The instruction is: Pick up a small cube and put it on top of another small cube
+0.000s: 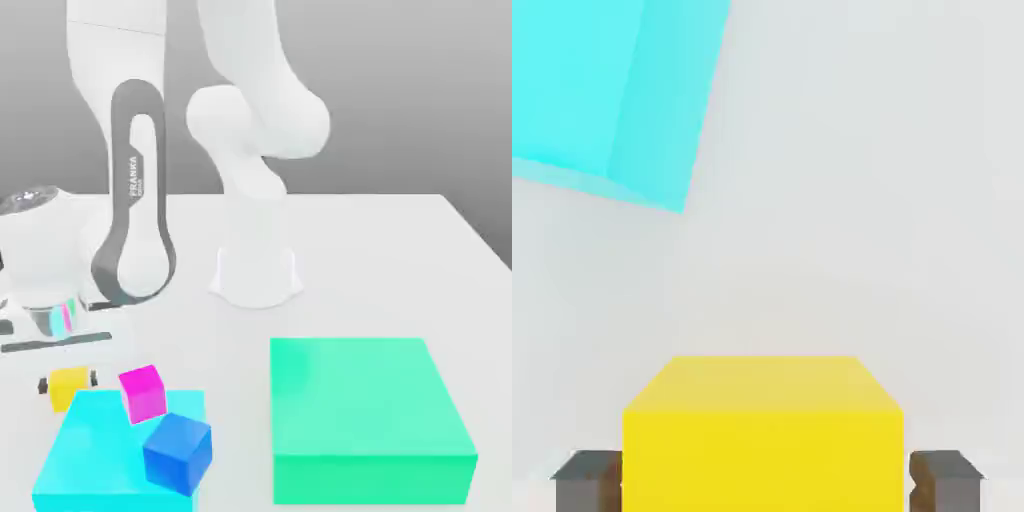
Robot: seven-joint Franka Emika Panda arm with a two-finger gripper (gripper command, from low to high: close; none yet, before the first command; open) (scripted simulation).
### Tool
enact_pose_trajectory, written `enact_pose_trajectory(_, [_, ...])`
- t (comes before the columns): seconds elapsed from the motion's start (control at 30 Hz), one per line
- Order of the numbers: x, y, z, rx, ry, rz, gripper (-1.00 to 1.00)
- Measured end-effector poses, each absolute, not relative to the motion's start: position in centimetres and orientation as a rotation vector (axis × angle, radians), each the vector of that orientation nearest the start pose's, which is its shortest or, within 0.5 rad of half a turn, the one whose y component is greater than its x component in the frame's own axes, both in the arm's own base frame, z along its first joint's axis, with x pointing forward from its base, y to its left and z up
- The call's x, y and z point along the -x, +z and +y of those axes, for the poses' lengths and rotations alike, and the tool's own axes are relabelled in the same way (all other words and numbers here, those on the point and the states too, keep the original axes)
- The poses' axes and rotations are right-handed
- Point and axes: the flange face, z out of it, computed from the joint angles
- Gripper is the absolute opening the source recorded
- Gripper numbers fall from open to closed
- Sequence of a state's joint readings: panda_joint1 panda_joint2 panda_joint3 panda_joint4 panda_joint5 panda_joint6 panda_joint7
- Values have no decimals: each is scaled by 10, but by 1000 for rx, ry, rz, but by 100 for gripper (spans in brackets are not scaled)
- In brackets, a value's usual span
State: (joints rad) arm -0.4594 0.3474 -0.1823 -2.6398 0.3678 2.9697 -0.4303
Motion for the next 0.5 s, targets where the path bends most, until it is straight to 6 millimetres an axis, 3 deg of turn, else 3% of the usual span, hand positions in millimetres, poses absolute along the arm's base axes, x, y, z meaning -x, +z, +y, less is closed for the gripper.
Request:
enact_pose_trajectory(0.1, [-308,130,-271,3017,2,874,-100])
enact_pose_trajectory(0.3, [-309,186,-270,3015,2,875,-100])
enact_pose_trajectory(0.5, [-367,220,-236,2982,3,994,-100])
